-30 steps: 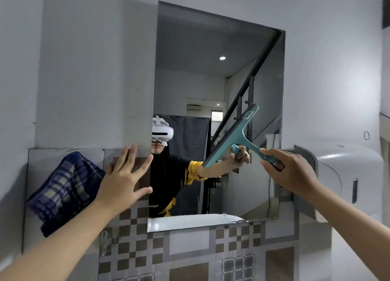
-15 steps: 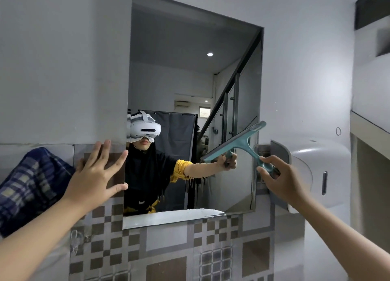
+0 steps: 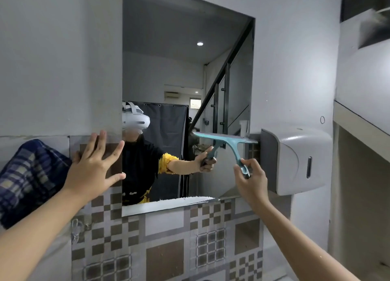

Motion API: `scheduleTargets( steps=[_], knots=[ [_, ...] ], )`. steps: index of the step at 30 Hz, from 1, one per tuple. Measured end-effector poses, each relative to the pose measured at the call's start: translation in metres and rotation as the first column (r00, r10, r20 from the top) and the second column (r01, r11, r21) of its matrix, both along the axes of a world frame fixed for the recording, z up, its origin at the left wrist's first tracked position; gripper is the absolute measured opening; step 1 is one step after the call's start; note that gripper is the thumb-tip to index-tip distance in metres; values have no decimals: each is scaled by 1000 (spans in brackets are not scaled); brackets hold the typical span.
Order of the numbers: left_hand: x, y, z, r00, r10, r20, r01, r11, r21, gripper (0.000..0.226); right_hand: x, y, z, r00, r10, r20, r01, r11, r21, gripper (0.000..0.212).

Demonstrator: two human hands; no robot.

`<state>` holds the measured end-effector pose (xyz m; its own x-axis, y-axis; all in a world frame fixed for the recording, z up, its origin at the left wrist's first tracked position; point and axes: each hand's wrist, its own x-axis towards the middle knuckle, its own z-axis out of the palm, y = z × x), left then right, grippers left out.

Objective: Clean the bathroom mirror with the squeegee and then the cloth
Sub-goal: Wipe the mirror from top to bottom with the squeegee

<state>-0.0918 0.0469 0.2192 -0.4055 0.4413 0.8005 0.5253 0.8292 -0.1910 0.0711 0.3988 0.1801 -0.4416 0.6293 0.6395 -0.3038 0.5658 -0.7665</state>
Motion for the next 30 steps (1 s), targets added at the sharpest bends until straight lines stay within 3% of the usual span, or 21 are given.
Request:
scheduleTargets(
  steps=[11, 19, 30],
  knots=[
    [0, 10, 4, 999, 52, 17, -53, 997, 52, 92, -12, -55, 17, 998, 58, 3, -56, 970, -238, 13],
    [10, 15, -21, 998, 38, 49, -39, 999, 22, 104, -29, -123, 24, 995, 77, -66, -99, 886, -453, 14],
    [13, 11, -32, 998, 41, 56, -41, 999, -11, 118, -41, -218, 31, 974, 165, -154, -221, 838, -499, 17]
  ],
)
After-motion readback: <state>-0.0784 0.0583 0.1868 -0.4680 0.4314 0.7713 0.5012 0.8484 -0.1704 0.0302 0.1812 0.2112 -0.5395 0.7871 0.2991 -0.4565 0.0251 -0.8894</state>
